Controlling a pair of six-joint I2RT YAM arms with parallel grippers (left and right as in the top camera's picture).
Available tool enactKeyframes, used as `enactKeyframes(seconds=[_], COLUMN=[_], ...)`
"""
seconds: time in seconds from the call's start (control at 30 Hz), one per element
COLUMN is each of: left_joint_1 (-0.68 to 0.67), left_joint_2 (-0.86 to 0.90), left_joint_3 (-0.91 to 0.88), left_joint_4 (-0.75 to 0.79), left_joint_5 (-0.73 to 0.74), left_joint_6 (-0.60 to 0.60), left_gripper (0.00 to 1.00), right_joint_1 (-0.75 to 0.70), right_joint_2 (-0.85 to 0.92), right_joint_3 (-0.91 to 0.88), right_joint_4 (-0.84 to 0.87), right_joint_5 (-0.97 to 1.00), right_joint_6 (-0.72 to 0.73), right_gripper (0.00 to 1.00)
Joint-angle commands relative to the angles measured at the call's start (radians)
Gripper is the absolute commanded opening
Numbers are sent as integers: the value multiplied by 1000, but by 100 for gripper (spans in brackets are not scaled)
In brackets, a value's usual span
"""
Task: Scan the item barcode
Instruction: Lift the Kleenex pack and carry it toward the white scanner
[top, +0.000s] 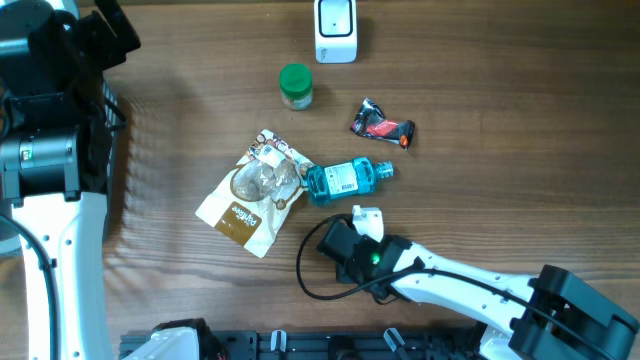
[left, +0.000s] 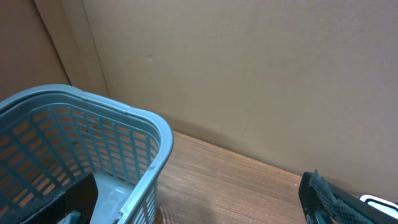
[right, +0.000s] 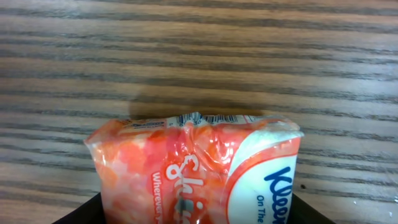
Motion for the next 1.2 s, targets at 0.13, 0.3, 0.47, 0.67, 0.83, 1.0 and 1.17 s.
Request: enactKeyframes(seconds=[0.13,0.3,0.47,0.67,0.83,1.0,1.17], left_joint_1=[6,6,6,6,6,6,6], left_joint_2=[-15,-15,-15,-15,-15,-15,-15], left_joint_3=[6,6,6,6,6,6,6], left_joint_4=[2,-1,-6,-17,-17,-17,-66], left_joint_5=[-21,-21,-21,-21,-21,-20,-20], left_joint_6=[20,20,20,20,20,20,19], left_gripper=[100,100,100,100,100,100,100], right_joint_1=[0,0,0,0,0,0,-7], right_joint_2=[20,20,20,-26,-148,-329,-503], right_joint_3=[99,191,310,419,444,444,444], right_joint_4=[8,19,38,197,311,259,166], right_joint_5=[66,130,314,407,306,-8,-272], right_joint_6=[-166,-272,-380,-517,-625,-692,-757], right_gripper=[63,63,63,63,63,63,63])
